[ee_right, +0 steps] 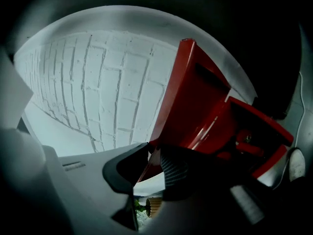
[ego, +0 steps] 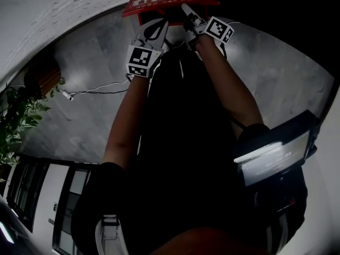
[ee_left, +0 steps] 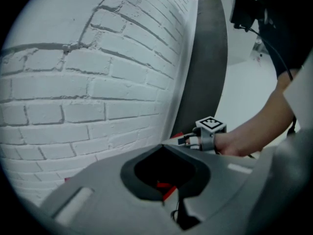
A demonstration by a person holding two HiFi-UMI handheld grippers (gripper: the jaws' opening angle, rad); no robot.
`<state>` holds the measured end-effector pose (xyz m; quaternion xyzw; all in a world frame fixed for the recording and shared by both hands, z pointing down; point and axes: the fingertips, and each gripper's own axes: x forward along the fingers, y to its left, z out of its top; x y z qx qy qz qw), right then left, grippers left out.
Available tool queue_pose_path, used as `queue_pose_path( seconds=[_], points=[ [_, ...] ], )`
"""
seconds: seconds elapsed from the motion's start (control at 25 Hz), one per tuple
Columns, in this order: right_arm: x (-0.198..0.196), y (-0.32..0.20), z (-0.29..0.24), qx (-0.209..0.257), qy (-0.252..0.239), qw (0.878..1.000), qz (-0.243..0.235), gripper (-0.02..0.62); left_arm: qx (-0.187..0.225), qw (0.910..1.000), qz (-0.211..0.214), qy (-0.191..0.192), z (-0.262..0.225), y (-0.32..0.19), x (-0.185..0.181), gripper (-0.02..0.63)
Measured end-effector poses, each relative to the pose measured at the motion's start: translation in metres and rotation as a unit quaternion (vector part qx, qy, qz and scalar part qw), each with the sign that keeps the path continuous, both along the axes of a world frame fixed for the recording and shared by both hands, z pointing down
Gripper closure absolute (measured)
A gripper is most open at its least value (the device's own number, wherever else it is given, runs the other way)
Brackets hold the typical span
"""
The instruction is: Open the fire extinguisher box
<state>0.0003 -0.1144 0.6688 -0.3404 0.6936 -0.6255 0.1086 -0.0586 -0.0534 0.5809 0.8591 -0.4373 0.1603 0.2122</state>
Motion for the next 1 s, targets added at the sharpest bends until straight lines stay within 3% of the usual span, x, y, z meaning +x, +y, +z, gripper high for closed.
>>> queue_pose_path(
  seconds=[0.44,1.0],
  points=[
    [-0.013,-0.077,-0.015,0.015,0.002,1.0,0.014,0.537,0.017,0.9997,-0.013,-0.01,-0.021,-0.032,-0.021,0.604],
    [-0.024,-0.113,-0.007,0.006,0.02,1.0,0.011,0.538,0.025,0.9993,-0.023,-0.014,-0.036,-0.046,-0.039,0.604]
  ],
)
